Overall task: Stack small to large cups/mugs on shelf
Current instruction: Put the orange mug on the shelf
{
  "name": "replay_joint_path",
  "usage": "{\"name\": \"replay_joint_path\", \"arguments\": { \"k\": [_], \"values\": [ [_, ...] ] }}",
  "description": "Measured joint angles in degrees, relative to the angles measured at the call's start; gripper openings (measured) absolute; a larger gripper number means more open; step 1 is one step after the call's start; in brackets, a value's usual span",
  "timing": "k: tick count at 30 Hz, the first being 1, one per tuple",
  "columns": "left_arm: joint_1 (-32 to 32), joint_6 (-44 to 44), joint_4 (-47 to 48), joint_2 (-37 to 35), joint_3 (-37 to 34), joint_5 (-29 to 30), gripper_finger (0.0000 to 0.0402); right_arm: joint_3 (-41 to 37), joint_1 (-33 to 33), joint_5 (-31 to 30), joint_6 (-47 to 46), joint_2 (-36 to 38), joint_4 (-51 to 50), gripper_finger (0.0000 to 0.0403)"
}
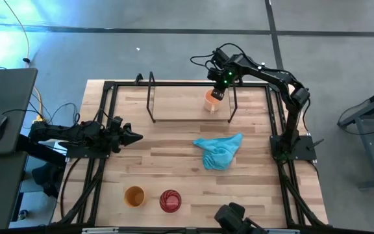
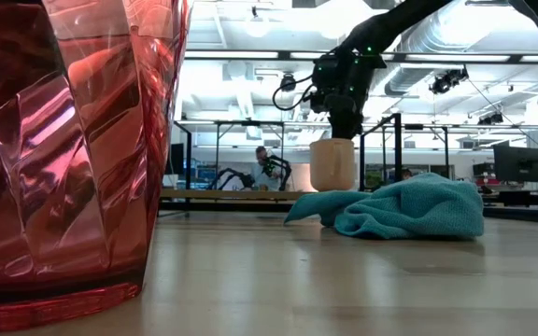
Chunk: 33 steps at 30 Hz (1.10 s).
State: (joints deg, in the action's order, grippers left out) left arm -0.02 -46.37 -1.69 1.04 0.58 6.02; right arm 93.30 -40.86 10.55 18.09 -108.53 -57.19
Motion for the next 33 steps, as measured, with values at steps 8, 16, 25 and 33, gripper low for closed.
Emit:
{"name": "replay_joint_path", "arguments": {
  "k": [8,16,25,33],
  "values": [
    [-0.01,0.02,0.0,0.0,0.0,0.02,0.0012,1.82,0.02,-0.56,0.24,-0.04,-1.7,0.0],
    [-0.02,0.02,0.0,0.0,0.0,0.02,0.0012,2.75,0.0,-0.93,0.41,-0.02,-2.25,0.0],
    [-0.01,0.0,0.0,0.02,-0.02,0.0,0.0012,0.7,0.07,-0.37,-0.02,0.2,-2.08,0.0],
    [0.0,0.0,0.0,0.02,-0.02,0.0,0.0012,0.72,0.09,-0.39,-0.03,0.2,-2.01,0.0]
  ]
}}
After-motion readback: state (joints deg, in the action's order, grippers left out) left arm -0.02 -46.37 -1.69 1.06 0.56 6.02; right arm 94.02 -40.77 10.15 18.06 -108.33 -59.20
